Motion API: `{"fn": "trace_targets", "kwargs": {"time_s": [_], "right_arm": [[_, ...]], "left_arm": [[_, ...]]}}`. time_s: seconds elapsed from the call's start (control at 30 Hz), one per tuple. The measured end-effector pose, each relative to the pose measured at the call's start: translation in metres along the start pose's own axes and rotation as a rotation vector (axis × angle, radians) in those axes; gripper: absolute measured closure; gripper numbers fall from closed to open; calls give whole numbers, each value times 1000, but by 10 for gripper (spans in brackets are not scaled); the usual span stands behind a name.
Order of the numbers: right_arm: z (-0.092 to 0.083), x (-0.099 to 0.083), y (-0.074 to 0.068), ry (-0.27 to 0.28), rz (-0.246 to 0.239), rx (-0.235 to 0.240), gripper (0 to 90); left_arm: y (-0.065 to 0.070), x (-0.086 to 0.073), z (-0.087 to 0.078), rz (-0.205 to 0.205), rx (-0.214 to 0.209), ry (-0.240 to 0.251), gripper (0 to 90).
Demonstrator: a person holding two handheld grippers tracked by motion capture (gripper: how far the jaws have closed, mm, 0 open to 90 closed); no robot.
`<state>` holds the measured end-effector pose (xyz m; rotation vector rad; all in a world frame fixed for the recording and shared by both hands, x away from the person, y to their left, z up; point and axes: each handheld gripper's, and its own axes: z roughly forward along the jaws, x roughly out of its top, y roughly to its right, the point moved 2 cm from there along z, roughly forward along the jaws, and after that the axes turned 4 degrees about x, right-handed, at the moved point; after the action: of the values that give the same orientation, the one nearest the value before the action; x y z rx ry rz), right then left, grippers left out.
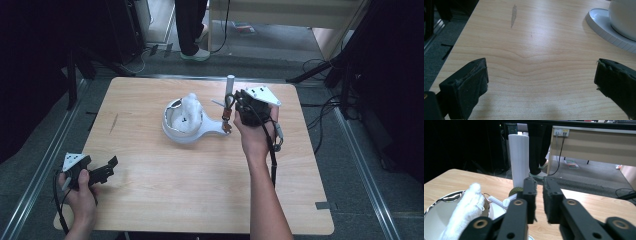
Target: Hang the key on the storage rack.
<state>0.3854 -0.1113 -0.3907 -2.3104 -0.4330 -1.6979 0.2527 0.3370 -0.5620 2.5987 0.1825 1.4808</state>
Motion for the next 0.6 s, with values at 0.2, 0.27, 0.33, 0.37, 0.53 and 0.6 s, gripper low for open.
{"fn": "trace_targets", "kwargs": {"time_s": [0.2,0.27,0.33,0.37,0.53,0.6], "right_arm": [[-6,-5,5,8,24,-20,492],[-8,-8,8,3,16,-44,386],[-11,-11,11,-3,36,-62,291],[-12,-12,12,-11,57,-58,235],[-21,-19,16,-65,117,-45,0],[-25,-25,15,-64,95,-30,0]], "left_arm": [[0,0,0,0,0,2,0],[0,0,0,2,1,-1,0],[0,0,0,6,0,-1,0],[1,0,0,4,1,0,0],[1,0,0,5,3,0,0],[1,0,0,4,3,-1,0]]}}
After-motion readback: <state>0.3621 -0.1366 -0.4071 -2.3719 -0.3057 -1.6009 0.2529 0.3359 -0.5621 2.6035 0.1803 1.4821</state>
